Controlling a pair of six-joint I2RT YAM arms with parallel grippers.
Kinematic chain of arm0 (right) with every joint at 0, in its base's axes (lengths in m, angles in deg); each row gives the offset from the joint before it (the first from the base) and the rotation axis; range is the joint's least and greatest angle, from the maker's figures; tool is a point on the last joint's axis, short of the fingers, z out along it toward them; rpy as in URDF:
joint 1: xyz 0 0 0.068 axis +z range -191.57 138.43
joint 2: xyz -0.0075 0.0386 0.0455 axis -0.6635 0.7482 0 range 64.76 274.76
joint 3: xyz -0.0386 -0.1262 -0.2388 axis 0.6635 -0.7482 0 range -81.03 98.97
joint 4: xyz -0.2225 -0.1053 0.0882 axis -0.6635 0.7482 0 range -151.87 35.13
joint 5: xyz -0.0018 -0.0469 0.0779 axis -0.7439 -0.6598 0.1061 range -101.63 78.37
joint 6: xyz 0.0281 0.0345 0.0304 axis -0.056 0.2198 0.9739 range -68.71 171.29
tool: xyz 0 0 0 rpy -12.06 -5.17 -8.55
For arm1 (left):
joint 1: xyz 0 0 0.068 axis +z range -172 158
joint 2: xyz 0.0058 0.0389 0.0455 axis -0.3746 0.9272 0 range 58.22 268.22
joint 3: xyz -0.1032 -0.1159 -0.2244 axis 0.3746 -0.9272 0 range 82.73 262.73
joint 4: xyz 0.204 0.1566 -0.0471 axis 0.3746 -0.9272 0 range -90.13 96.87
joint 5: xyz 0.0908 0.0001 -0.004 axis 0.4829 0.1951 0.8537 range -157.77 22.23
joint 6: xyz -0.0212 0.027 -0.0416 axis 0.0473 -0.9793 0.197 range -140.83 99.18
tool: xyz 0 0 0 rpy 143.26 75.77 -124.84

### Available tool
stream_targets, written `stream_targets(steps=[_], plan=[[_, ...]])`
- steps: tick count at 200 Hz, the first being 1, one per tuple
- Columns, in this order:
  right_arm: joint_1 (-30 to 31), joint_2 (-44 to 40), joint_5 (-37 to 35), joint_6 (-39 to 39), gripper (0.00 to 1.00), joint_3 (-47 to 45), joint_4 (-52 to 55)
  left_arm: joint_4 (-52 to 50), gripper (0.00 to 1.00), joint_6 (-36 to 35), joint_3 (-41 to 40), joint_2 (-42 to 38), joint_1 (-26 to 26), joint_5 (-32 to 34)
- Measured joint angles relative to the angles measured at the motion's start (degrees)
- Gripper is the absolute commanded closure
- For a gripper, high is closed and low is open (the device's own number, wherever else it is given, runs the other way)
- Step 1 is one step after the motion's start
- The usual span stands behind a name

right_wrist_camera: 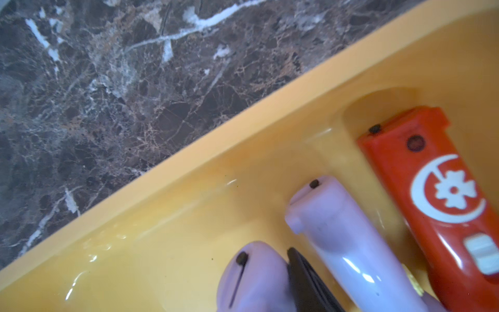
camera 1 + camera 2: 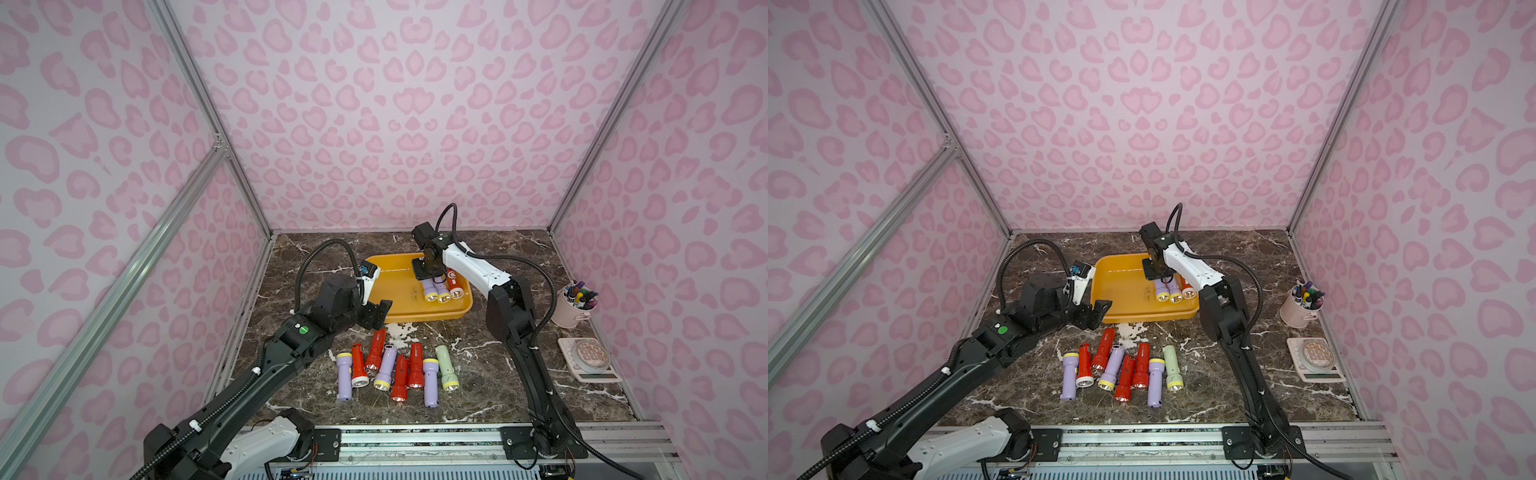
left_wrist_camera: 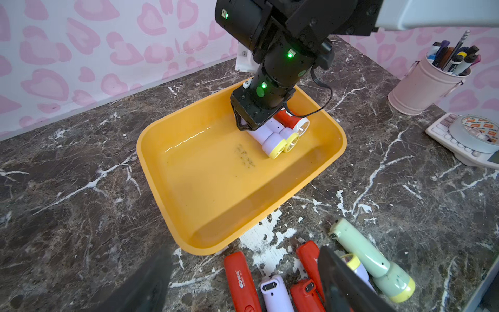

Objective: Put the flashlights into the storage boxes
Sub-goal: Place the flashlight at the storage box.

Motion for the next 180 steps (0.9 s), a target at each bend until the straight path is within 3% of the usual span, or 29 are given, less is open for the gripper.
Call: stream_targets(steps=[70,114,139,180], plan=[[-0.8,-0.5,-0.7,-1.1,0.47,0.4,1.1,-0.4,0.14,0.5,-0.1,-0.2,0.1,0.4],[2.0,-10.9,-3.6,-2.9,0.46,-1.8,3.1,-0.6,0.14,1.0,-0.1,-1.0,0.1,0.3],[3.7,-20.4,-4.5,-3.1,0.47,-10.8,2.5,-1.2,0.14,1.6,-0.1,-1.2,0.1,-0.3],[4.9,-37.8,-3.4,0.0,0.49,-34.6,-1.1,-0.1,0.14,5.6,-3.0,-3.2,-0.9,-1.8]])
